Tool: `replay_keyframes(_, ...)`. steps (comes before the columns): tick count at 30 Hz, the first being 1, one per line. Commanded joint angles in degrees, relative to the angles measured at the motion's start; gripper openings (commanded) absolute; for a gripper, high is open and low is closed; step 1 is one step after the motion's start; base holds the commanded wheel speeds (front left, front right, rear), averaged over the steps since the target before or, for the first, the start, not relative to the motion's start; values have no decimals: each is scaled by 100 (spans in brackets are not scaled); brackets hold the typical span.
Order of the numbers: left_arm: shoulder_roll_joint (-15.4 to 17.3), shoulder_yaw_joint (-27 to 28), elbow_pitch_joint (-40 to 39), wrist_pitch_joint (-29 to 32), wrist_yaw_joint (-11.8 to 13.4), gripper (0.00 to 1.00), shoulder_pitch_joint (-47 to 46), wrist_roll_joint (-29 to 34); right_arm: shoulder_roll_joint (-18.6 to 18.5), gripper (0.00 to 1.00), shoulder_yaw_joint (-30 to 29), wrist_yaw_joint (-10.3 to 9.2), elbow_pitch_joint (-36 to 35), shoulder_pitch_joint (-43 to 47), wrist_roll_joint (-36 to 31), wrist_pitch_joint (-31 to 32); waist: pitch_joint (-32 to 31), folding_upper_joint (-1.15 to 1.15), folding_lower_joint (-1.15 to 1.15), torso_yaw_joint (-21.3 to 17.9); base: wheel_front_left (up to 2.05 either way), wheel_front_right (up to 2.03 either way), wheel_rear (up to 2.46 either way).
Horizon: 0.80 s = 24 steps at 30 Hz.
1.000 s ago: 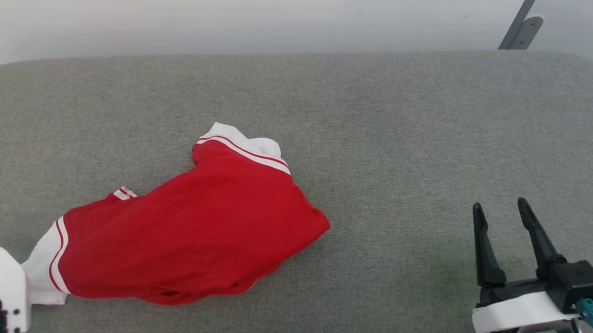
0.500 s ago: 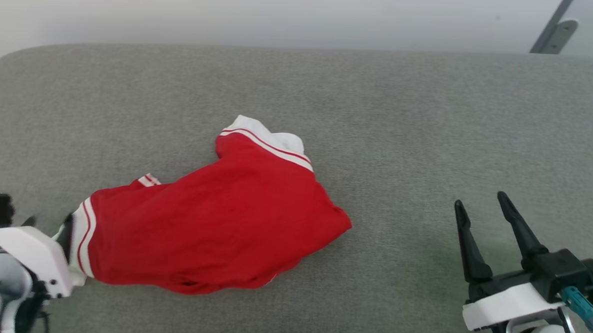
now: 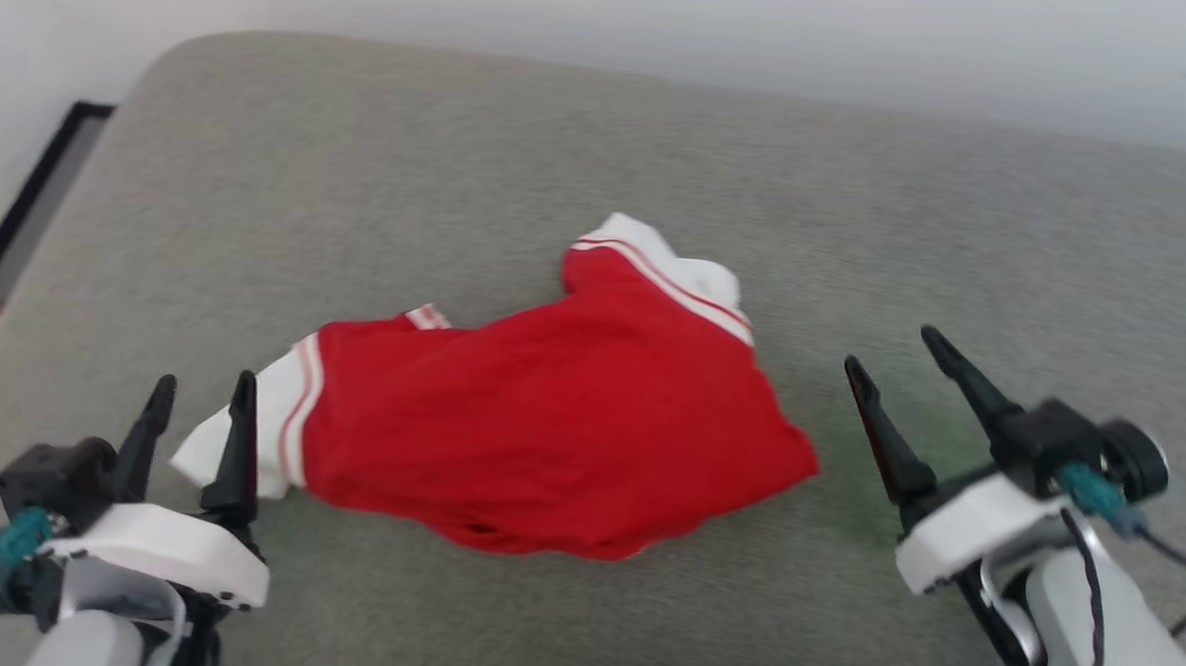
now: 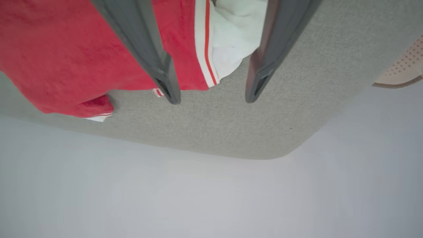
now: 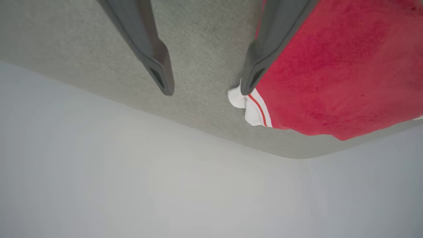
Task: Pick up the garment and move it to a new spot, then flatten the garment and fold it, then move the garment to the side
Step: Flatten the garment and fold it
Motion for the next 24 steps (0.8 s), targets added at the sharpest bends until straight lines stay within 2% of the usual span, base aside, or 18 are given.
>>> replay_keyframes(1,-91,-12,12,-124,-57,100,78,49,-72,100,120,0,95,-190,72,84,51,0,0,243,0,0,0)
replay_keyframes(10,-767,3,54,-409,-307,100,124,223,-527,100,798,-1,868,-1337,654,898,215,0,0,949,0,0,0)
replay_keyframes(19,-1394,269,-66,-415,-733,100,100,603,-877,100,1552,0,1765,-2346,1497,2351,383,0,0,1530,0,0,0)
replay_keyframes(24,-1655,351,-45,-415,-902,100,106,773,-1010,100,1862,-1,2147,-2685,1819,2933,469,0,0,1762,0,0,0)
